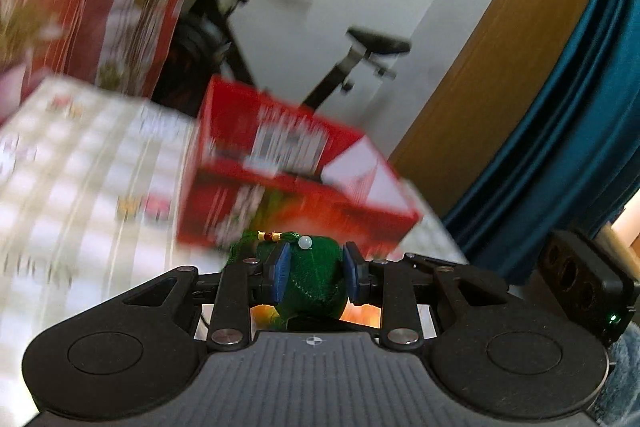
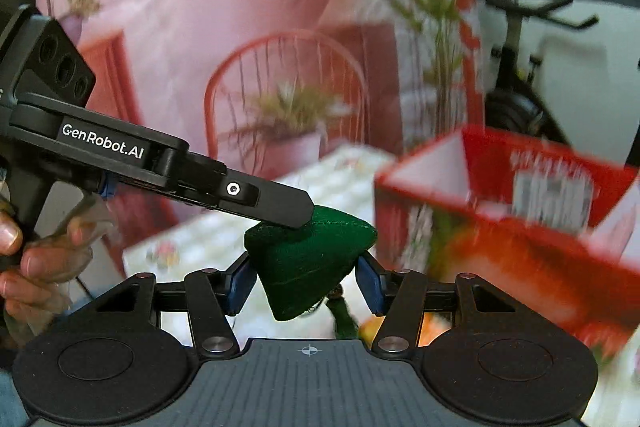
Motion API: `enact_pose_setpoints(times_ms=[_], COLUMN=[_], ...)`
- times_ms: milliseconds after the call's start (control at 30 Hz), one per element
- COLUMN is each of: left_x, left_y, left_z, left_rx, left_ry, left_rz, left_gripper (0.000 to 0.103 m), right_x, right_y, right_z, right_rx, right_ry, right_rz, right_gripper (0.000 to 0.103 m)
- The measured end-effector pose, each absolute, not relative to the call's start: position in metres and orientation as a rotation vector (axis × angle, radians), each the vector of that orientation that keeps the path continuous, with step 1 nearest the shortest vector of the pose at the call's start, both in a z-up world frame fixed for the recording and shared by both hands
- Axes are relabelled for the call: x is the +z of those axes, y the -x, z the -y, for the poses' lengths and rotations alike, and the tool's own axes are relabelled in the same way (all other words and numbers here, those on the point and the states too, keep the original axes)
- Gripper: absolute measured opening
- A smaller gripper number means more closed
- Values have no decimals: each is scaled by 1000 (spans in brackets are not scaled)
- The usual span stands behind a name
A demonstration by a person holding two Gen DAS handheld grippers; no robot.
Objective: Organize soft objects
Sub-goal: 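Lift the green pouch with both grippers and drop it into the box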
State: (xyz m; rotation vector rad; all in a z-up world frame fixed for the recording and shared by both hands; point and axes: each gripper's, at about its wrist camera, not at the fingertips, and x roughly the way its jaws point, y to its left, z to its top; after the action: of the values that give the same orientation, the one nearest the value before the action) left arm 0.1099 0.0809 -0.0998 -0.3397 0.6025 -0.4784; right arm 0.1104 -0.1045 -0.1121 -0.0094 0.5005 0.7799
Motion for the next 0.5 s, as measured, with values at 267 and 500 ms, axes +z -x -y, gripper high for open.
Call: enact_pose_setpoints(times_ms=[267, 500], left_x=[-30, -4], left_y=[-154, -198], left_z=[-54, -14], left_rx=[-510, -599], left_ry=[300, 248], left_rz=[-424, -313], left_gripper=[30, 30], right_x=[-40, -11], right_y=[-157, -192], right_z=[125, 152], right_rx=[709, 596], right_ry=[74, 162], right_rz=[-300, -168], right_gripper=[51, 51])
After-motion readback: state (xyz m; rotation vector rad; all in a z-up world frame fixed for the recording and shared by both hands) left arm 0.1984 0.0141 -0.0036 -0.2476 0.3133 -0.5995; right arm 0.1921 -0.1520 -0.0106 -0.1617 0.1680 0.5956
